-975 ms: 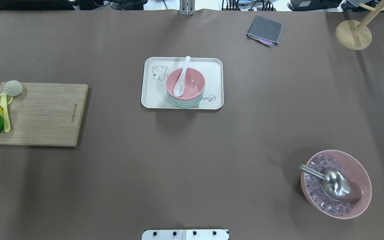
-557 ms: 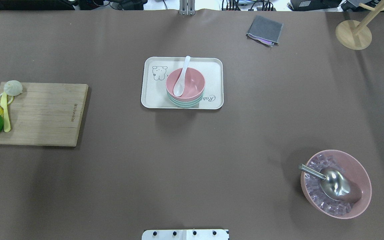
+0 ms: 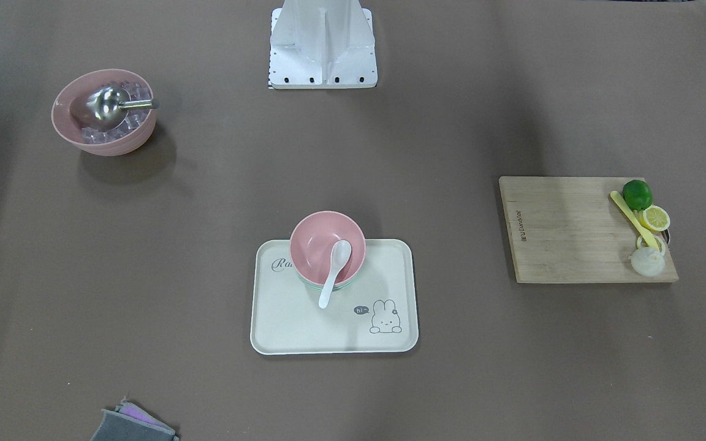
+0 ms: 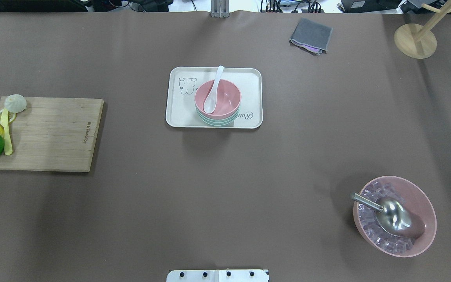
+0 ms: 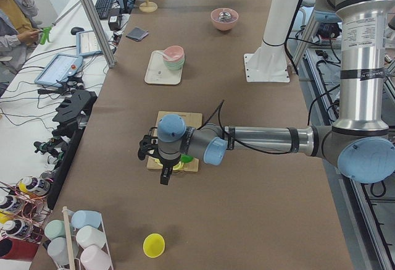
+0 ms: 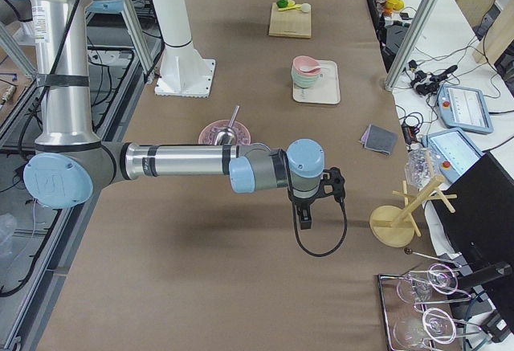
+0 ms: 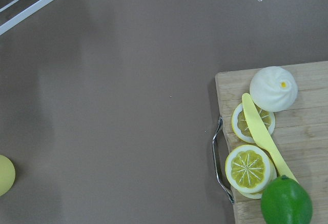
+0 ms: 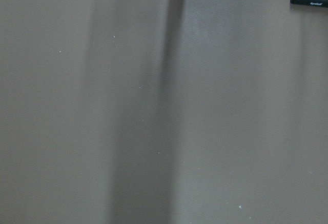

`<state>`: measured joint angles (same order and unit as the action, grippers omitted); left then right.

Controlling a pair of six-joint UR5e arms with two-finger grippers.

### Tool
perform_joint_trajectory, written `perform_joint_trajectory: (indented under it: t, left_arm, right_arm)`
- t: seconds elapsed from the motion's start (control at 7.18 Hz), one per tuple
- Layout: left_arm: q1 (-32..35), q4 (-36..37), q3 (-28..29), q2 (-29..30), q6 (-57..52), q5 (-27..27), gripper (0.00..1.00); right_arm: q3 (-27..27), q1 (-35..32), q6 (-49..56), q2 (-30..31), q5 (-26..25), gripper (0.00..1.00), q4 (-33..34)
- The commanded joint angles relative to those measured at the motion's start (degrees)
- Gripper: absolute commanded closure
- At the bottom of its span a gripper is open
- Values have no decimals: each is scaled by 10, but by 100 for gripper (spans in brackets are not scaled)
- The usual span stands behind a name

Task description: Stack pink bowl on green and place spoon

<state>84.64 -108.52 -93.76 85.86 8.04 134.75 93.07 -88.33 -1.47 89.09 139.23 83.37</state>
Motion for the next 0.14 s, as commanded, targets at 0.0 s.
perform_joint_trajectory:
  t: [0.0]
  left_arm:
    - [0,-1,-5,3,0,0,2]
  right_arm:
    - [3,0,0,-14,1,0,28]
